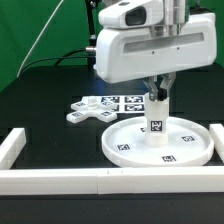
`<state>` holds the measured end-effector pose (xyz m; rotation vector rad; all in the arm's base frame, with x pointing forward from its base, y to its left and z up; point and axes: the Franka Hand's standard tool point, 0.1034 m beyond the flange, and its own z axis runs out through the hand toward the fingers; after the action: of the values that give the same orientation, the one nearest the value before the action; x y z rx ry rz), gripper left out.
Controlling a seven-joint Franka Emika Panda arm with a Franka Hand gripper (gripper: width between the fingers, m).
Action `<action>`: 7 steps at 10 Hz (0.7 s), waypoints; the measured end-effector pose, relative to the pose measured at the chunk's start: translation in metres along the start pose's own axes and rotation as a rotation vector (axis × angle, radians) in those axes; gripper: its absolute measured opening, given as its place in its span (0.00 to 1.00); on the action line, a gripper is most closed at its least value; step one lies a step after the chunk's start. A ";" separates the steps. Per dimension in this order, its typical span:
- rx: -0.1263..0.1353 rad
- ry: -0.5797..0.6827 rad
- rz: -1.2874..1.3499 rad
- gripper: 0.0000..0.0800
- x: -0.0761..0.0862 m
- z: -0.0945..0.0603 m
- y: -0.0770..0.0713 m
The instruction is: Assemble round table
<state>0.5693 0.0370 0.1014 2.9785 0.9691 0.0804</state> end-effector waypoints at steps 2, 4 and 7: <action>0.004 -0.004 -0.022 0.38 -0.002 0.003 0.000; 0.041 -0.050 0.082 0.61 -0.004 0.000 -0.006; 0.040 -0.048 0.094 0.80 -0.012 0.003 -0.015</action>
Offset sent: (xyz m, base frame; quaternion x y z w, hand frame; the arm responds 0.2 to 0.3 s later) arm -0.0023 0.0107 0.0084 0.0687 -0.0552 0.1451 0.9855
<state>0.5504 0.0421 0.0974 3.0461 0.8364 -0.0108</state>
